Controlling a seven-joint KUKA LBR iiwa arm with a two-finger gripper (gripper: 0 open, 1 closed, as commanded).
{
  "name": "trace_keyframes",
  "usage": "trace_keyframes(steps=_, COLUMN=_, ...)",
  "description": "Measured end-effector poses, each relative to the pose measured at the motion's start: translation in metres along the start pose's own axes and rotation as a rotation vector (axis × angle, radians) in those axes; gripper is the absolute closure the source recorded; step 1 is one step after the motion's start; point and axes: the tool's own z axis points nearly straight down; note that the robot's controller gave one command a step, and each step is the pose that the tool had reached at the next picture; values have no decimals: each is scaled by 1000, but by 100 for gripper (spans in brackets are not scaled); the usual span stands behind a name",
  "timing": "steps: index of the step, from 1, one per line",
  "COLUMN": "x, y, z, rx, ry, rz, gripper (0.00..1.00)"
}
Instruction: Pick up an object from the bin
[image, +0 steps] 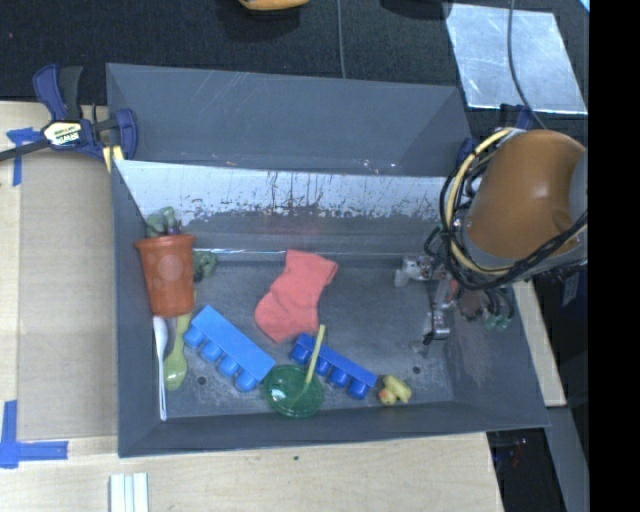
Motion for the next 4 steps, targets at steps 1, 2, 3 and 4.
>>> trace_keyframes(steps=1, x=-1, y=0, z=-5, rx=1, ry=-8, rz=-2, gripper=0)
trace_keyframes(steps=2, x=-38, y=51, z=28, rx=2, ry=-13, rz=-66, gripper=0)
trace_keyframes(steps=3, x=-35, y=75, z=47, rx=2, ry=-13, rz=-129, gripper=0)
trace_keyframes(steps=4, x=-62, y=131, z=52, rx=3, ry=-14, rz=-251, gripper=0)
